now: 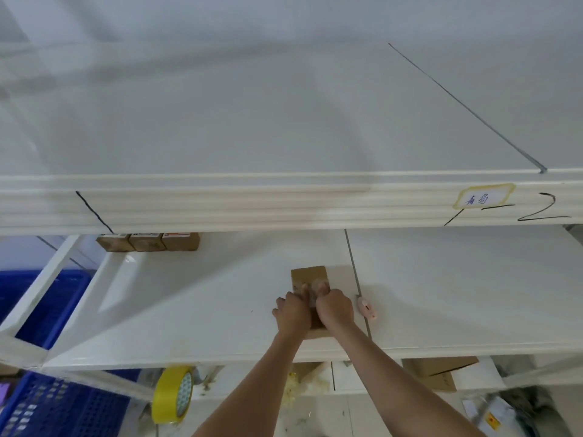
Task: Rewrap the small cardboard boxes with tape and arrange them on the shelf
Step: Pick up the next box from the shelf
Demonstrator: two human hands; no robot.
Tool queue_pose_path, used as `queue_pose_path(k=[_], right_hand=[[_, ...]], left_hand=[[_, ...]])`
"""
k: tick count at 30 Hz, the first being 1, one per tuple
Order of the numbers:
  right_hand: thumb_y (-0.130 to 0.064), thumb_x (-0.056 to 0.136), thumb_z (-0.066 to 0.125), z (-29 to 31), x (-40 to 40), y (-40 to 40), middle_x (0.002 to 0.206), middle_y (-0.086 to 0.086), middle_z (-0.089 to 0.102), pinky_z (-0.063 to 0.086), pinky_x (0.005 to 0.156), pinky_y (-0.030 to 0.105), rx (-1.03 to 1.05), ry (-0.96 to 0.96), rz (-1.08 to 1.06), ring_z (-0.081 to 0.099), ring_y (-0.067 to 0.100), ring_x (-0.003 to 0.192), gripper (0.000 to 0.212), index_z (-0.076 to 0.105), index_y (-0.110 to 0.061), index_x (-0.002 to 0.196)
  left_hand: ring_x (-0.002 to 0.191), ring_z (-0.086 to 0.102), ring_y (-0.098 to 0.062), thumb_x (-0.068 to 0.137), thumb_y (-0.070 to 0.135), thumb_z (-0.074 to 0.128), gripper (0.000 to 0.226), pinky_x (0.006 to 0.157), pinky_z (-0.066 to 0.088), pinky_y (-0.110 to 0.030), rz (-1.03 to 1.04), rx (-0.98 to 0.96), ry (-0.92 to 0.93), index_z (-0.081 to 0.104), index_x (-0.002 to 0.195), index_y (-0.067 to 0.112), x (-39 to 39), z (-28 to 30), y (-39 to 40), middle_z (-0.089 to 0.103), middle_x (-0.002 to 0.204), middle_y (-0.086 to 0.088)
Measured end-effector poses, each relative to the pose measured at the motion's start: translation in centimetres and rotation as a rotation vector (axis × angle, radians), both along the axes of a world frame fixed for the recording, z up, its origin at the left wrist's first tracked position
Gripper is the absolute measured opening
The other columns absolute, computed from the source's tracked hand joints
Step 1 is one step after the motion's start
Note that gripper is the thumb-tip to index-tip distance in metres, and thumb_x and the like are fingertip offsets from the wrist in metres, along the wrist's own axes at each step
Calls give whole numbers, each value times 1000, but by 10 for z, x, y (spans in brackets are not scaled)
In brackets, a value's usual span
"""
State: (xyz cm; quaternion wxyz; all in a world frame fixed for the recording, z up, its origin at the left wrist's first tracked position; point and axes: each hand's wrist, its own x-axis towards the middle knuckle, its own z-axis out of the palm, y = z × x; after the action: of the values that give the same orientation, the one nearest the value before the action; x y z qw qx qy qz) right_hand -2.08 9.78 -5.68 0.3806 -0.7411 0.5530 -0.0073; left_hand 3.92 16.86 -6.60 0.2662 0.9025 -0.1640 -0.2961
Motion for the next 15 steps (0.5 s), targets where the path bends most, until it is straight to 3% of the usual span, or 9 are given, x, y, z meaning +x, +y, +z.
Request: queue_pose_path(k=[2,7,12,15], right_hand=[[-43,107,33,1,0,-2,108,11,64,45,71,30,-106,108,74,59,21,87,47,64,-8,110],[-40,105,37,1,-10,-7,130,14,57,51,91,39,-244,187,91,58,30,119,43,52,-9,131],[-26,100,48,-3,-37,-29,129,17,52,49,95,34,-389,281,68,53,30,117,37,45,-5,131],[-23,98,53,-7,-46,-41,134,17,46,47,98,34,-335,335,71,47,31,123,39,43,-6,133]], left_hand=[[123,45,-36,110,40,23,49,104,36,-44,-35,67,-83,48,132,4,-1,3,4,51,132,-16],[121,50,-41,103,59,25,64,100,43,-49,20,-8,47,43,136,8,5,-10,9,46,133,-19],[121,52,-39,102,63,19,71,104,43,-49,31,-83,91,41,140,7,12,-7,16,47,135,-21],[124,50,-38,103,61,17,70,105,43,-48,38,-125,149,37,144,8,10,-3,20,44,139,-21]])
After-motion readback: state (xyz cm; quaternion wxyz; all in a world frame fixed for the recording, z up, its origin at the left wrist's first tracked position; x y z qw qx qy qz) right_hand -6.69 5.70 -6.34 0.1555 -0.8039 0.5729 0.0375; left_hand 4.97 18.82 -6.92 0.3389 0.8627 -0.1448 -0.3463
